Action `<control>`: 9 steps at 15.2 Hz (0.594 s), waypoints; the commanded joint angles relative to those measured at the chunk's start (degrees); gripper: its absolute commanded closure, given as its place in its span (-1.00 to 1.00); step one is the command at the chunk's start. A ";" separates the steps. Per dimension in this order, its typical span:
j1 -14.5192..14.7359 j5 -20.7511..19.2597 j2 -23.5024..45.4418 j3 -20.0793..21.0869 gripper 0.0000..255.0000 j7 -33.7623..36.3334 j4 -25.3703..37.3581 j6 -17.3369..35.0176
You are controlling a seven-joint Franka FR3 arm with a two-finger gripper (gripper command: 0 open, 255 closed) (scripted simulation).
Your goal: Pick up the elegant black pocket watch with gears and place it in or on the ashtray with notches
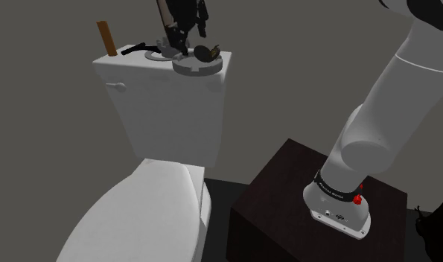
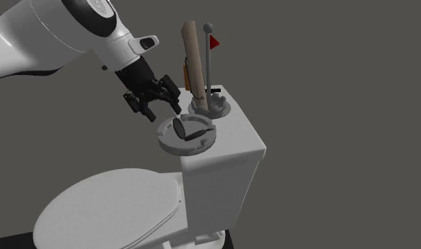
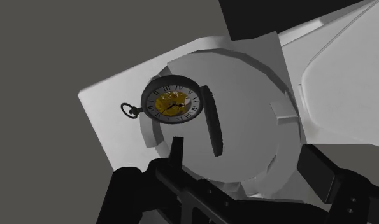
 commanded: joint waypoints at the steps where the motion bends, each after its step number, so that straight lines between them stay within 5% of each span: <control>1: 0.63 -0.35 1.19 0.83 -1.00 -0.12 4.72 -3.95; 9: 0.97 -0.57 1.78 1.21 -1.00 -0.10 6.80 -5.64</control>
